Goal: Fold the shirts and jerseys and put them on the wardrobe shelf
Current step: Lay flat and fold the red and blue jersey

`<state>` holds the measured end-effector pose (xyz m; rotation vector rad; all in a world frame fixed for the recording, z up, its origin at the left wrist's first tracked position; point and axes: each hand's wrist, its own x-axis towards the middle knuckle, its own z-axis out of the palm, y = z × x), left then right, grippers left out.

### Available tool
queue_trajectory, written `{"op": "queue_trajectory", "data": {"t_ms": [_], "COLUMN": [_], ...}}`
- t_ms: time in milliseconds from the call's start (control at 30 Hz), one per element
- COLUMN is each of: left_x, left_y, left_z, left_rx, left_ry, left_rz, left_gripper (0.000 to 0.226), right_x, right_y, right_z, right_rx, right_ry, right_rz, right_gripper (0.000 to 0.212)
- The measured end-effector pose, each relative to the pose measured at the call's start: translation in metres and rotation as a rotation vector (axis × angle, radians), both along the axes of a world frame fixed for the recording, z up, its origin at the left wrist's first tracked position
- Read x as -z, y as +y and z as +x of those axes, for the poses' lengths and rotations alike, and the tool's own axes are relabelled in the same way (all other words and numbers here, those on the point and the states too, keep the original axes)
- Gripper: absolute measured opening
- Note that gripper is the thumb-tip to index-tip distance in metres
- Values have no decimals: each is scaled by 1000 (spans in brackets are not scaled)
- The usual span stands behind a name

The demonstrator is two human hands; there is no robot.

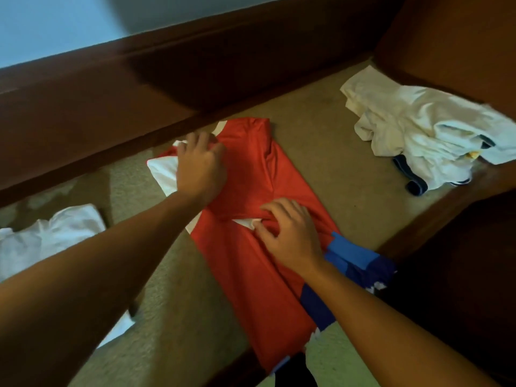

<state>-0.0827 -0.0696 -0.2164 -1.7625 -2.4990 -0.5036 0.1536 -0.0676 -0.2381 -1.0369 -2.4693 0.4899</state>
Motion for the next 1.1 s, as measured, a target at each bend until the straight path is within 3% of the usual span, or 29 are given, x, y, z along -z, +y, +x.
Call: {"op": "queue_trajectory", "data": {"t_ms": [133, 267, 433, 567, 667, 800, 933, 1100], "left_x": [-8, -1, 10, 5, -1, -1, -3, 0], "left_y": [11, 10, 10, 12, 10, -3, -24, -52], "left_z": [98, 180, 239, 279, 298, 296, 290, 279], "left_rx": [546, 772, 793, 749, 717, 698, 737, 774], "left_ry": [-240, -277, -185, -56, 15, -128, -173, -17], "left_rz": [-117, -253, -298, -338, -334, -236, -170, -97], "left_gripper": [36, 35, 35, 47, 33, 28, 25, 26], "right_x": [-3, -7, 11, 18, 16, 13, 15, 11], "right_y": [2, 1, -11, -13, -13, -25, -49, -81], "right_z": [70, 149, 211, 222, 227, 243, 257, 259], "right_rx": [208, 481, 712, 654, 610, 551, 434, 351], "right_ry": [38, 6, -75, -110, -118, -38, -184, -162], "right_rz": [18, 0, -269, -277, -296, -312, -150, -212], "right_gripper": [22, 35, 43, 47, 44, 17, 24, 23]}}
